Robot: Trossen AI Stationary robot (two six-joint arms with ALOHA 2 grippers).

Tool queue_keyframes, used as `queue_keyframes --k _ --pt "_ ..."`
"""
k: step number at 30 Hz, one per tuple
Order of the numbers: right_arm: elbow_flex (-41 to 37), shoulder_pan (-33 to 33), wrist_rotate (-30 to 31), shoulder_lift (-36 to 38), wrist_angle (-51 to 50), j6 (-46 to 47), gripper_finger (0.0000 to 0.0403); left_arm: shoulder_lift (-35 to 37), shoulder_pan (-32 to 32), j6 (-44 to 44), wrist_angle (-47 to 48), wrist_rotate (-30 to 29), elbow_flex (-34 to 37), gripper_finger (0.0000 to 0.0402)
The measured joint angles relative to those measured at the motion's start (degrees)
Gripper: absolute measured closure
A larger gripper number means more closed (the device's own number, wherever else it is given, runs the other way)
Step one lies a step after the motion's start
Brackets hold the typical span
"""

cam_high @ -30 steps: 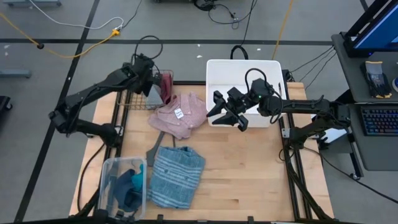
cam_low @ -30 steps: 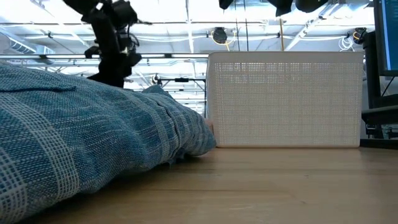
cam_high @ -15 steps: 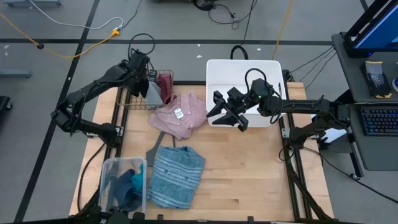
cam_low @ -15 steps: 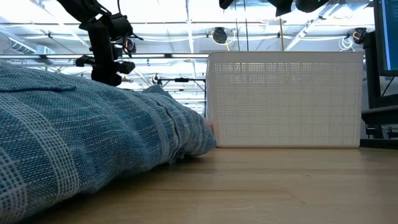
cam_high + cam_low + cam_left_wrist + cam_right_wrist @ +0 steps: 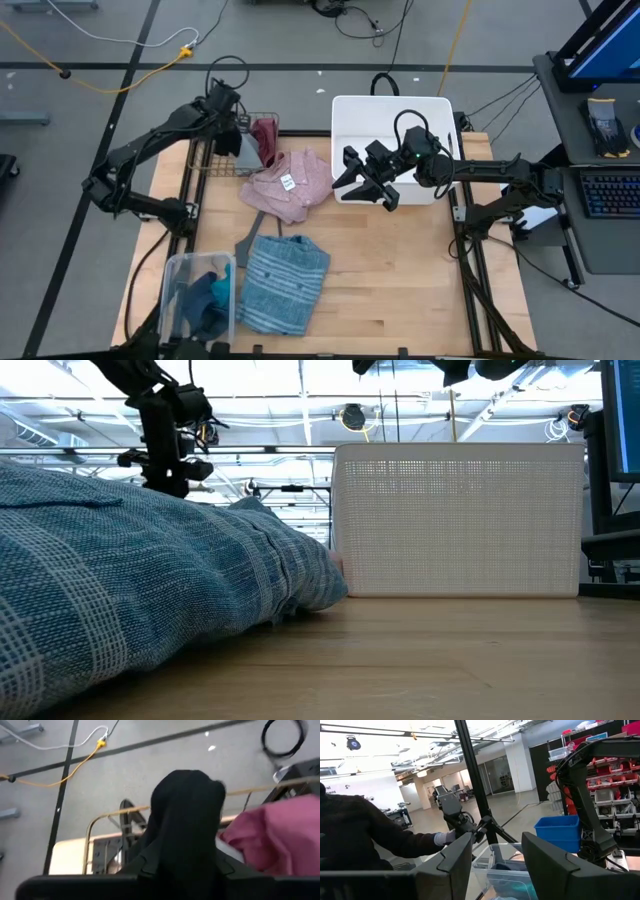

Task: Pick & Place Cloths
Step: Put the black underwear into the gold wire basket

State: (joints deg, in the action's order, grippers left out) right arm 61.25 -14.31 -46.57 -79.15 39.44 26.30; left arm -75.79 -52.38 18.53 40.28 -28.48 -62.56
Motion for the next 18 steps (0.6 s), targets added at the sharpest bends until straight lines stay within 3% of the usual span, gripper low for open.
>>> queue_keyframes --k 12,18 --pt "0.0 0.0 0.0 0.0 0.0 0.0 0.0239 0.0 0.0 4.2 4.7 0.4 0.0 0.0279" --pt "0.0 0.0 0.0 0.0 0.0 0.0 0.0239 0.0 0.0 3.9 4.9 5.2 0.0 0.028"
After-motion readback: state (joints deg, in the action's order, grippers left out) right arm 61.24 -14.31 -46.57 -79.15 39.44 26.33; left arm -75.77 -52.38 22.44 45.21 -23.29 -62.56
